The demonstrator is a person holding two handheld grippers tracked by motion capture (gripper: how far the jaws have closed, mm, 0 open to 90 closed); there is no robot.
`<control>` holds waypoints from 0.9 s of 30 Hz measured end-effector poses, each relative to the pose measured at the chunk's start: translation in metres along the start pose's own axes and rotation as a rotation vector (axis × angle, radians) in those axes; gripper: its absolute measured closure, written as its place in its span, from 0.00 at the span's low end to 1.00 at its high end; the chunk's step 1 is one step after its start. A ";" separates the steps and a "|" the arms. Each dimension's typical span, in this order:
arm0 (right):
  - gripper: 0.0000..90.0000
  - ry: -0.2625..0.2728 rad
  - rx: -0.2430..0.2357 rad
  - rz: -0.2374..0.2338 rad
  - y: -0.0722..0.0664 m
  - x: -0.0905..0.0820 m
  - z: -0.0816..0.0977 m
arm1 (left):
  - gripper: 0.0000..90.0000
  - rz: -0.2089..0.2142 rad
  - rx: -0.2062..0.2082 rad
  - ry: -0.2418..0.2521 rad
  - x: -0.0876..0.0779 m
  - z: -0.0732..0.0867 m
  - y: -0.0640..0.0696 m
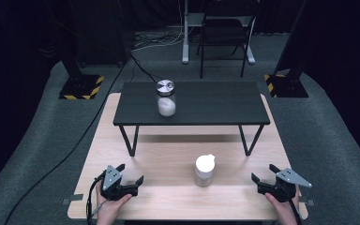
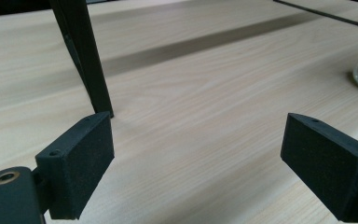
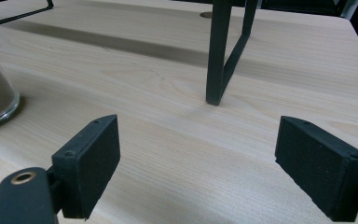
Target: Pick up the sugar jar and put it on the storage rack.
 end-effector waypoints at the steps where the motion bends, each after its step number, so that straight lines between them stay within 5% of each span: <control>1: 0.14 -0.001 0.000 -0.001 0.000 0.000 0.000 | 0.10 0.000 -0.002 0.001 0.000 0.001 -0.001; 27: 0.14 -0.006 -0.002 0.003 0.001 0.000 0.000 | 0.10 0.000 -0.013 -0.019 0.003 0.001 -0.005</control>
Point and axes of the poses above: each handheld gripper's, and its own axes: x roughly forward along the jaws, z roughly out of its underside, y roughly to its right, the point moved 2 cm from there along x, roughly forward along the jaws, and after that the axes turned 15 degrees about y, right-handed, at the moved point
